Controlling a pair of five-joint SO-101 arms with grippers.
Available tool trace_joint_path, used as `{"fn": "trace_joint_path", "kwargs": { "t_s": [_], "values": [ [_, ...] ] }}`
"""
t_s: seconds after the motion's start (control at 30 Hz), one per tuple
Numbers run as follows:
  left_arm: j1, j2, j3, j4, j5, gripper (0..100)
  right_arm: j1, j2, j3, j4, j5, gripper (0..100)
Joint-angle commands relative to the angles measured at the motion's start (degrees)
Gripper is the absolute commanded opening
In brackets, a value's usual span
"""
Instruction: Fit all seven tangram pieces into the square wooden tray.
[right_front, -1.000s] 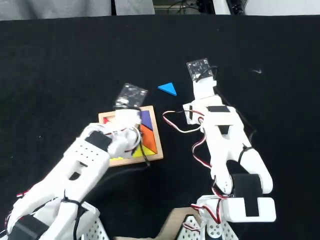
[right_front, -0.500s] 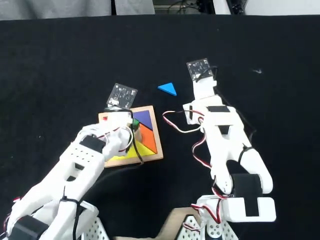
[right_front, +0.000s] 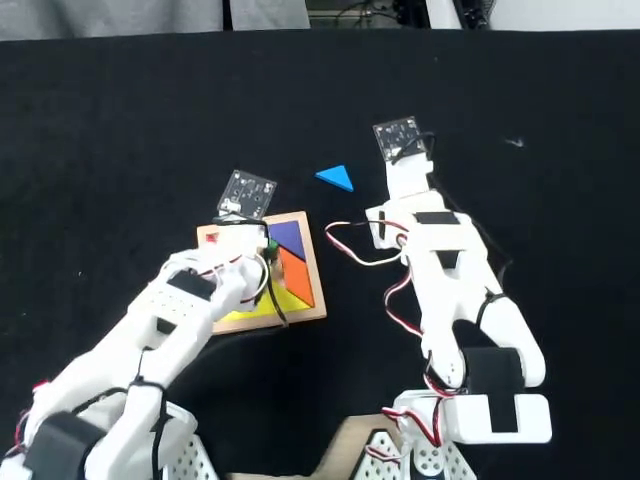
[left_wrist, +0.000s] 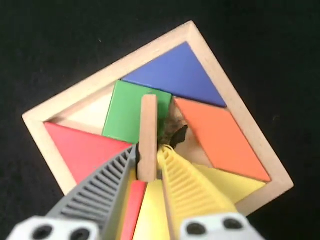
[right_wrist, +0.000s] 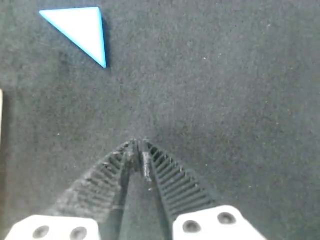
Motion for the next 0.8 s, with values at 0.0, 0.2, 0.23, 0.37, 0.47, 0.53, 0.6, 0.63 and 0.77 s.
{"fn": "trace_joint_path", "kwargs": {
  "t_s": [0.0, 0.2, 0.23, 0.37, 0.47, 0.53, 0.6, 0.63, 0.77],
  "values": [
    [-0.66, 2.37, -5.23, 1.49, -0.18, 3, 0.09, -0.13, -1.80, -1.23, -0.09, 1.1],
    [-0.57, 2.29, -5.14, 1.85, -0.09, 4, 0.09, -0.13, -1.80, -1.23, -0.09, 1.1],
    [-0.57, 2.29, -5.05, 1.85, -0.09, 5, 0.09, -0.13, -1.80, -1.23, -0.09, 1.1],
    [-0.66, 2.29, -4.97, 1.85, 0.97, 13, 0.09, -0.13, -1.80, -1.23, -0.09, 1.1],
    [-0.66, 1.14, -4.44, 1.85, 1.58, 12, 0.09, -0.13, -1.80, -1.23, -0.09, 1.1],
    [-0.66, -0.88, -3.47, 1.85, 1.58, 12, 0.09, -0.13, -1.80, -1.23, -0.09, 1.1],
    [-0.04, -3.43, -2.07, 1.58, 1.58, 12, 0.09, -0.13, -1.89, -1.23, 0.00, 1.1],
    [0.22, -4.75, -1.63, 1.49, 1.58, 12, 0.09, -0.13, -1.89, -1.23, 0.00, 1.1],
    [2.51, -8.88, -0.31, 1.49, 1.58, 12, 0.09, -0.13, -1.89, -1.23, 0.00, 1.1]
  ]
}}
